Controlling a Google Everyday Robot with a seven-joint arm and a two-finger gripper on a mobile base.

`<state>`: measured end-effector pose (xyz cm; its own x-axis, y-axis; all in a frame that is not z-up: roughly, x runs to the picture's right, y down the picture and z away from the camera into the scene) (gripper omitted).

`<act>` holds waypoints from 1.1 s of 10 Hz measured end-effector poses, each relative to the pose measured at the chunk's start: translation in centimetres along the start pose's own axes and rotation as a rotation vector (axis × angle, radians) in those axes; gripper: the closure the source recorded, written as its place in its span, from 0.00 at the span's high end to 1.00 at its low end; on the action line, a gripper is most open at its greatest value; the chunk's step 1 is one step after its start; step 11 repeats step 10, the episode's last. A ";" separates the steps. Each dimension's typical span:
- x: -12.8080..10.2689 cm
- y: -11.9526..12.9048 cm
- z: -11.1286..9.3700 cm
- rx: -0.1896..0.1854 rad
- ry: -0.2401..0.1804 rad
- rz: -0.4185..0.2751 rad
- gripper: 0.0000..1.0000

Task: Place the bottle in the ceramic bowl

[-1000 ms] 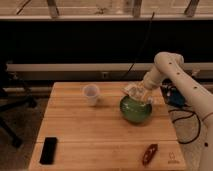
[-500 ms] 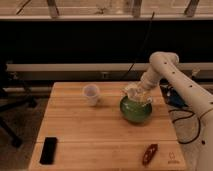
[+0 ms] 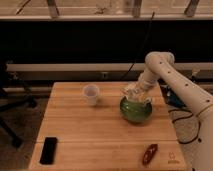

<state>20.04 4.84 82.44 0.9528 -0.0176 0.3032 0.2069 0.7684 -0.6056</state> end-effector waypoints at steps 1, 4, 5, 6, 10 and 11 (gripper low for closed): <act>-0.1 0.1 0.1 -0.012 -0.008 -0.003 0.80; -0.5 0.7 0.0 -0.040 -0.046 -0.007 0.80; -0.6 0.8 -0.2 -0.045 -0.057 -0.008 0.80; -0.6 0.9 -0.2 -0.047 -0.066 -0.008 0.80; -0.6 0.7 -0.3 -0.047 -0.069 -0.006 0.80; -0.6 0.7 -0.3 -0.047 -0.069 -0.006 0.80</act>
